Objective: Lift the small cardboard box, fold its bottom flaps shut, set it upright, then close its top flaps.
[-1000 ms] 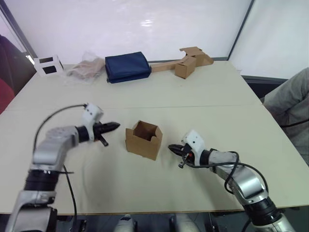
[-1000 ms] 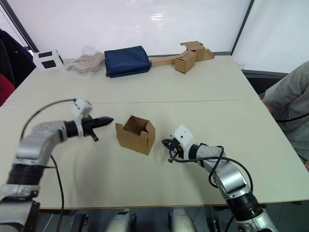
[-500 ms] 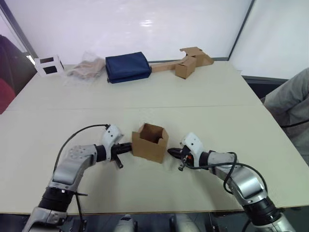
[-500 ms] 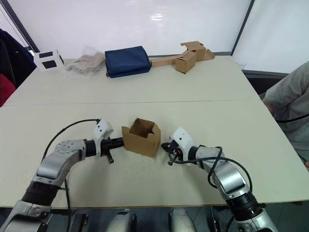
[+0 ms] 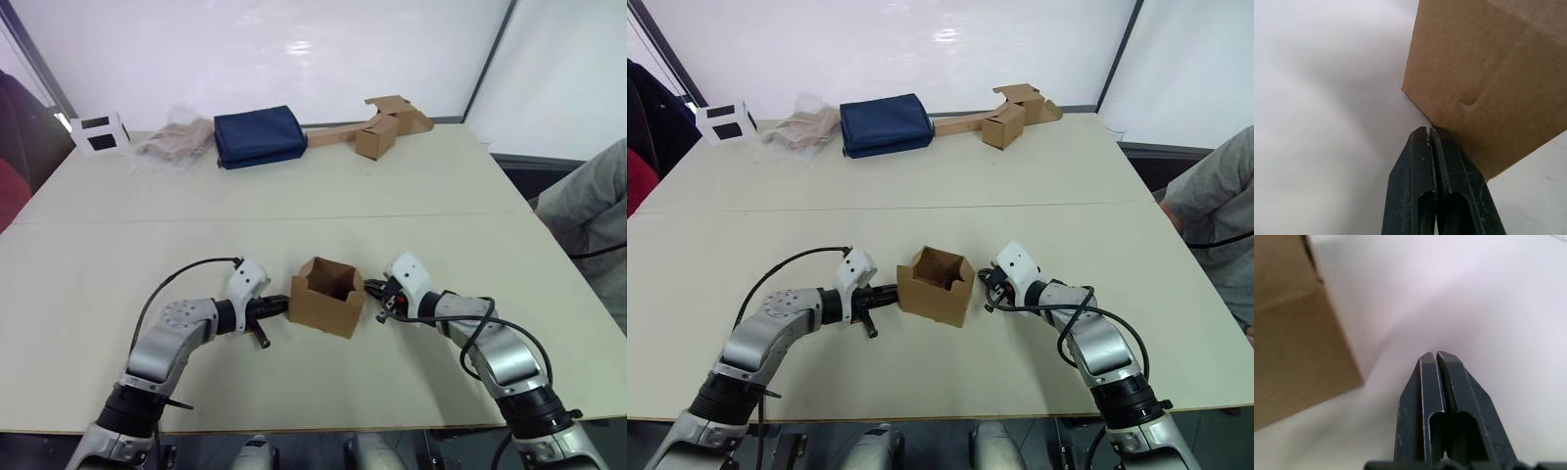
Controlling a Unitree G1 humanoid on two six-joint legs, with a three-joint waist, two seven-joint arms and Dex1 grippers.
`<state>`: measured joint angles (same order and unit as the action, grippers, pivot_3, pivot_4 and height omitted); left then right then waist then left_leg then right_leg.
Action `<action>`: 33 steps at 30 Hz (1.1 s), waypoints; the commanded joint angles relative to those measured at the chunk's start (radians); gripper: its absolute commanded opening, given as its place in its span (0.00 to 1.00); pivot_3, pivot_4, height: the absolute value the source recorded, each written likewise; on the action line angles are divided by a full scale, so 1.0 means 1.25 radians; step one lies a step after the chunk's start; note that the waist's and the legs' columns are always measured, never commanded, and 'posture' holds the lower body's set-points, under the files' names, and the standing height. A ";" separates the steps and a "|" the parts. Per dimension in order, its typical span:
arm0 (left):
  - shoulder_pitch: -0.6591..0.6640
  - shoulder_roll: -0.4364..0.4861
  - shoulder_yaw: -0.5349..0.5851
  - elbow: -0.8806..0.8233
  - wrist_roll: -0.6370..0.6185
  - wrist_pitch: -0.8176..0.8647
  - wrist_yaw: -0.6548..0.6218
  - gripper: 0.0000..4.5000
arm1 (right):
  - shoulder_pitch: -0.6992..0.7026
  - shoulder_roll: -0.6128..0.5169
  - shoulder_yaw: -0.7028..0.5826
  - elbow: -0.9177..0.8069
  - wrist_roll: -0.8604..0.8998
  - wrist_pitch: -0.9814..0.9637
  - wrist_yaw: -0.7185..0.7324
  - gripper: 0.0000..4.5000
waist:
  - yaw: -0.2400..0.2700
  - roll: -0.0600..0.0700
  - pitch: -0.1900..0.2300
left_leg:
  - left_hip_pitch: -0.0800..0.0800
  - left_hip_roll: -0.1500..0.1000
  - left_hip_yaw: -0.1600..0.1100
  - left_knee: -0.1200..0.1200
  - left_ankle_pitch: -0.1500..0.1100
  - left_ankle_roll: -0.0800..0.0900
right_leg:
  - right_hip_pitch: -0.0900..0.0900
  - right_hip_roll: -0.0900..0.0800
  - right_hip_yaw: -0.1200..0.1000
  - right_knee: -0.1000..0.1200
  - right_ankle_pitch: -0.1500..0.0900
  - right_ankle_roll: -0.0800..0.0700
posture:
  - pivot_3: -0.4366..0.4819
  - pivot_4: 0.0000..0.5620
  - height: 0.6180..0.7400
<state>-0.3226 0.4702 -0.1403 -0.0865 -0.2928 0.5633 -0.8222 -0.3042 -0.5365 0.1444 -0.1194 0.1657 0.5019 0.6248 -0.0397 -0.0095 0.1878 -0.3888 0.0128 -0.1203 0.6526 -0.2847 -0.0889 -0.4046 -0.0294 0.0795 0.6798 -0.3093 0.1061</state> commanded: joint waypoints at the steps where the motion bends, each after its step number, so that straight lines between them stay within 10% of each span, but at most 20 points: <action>1: -0.007 0.020 0.015 -0.008 -0.002 0.004 -0.002 0.01 | 0.067 -0.077 -0.031 -0.079 0.011 0.015 0.058 0.00 | 0.002 0.000 0.000 | 0.000 0.000 0.000 0.000 0.000 0.000 | 0.000 0.000 0.000 0.000 0.000 0.000 | 0.48 0.27 1.00; 11: -0.019 0.050 0.018 -0.026 -0.034 0.024 -0.043 0.01 | 0.152 -0.091 -0.008 -0.238 0.082 0.096 0.106 0.00 | -0.004 0.000 0.000 | 0.001 0.001 0.000 0.000 0.000 0.000 | 0.001 0.001 0.000 0.000 0.000 0.000 | 0.48 0.27 1.00; 33: 0.016 0.023 -0.005 -0.100 -0.043 0.068 -0.012 0.01 | 0.033 -0.010 0.038 -0.105 0.028 0.045 0.081 0.00 | -0.002 0.000 0.000 | 0.001 0.000 0.000 -0.001 0.000 0.000 | 0.001 0.001 0.000 0.000 0.000 0.000 | 0.48 0.27 1.00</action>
<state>-0.3065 0.5016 -0.1449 -0.1720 -0.3361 0.6632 -0.8352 -0.2596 -0.5505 0.1789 -0.2287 0.1971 0.5725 0.7063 -0.0426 -0.0099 0.1873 -0.3872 0.0133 -0.1203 0.6519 -0.2847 -0.0888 -0.4032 -0.0286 0.0796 0.6794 -0.3094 0.1060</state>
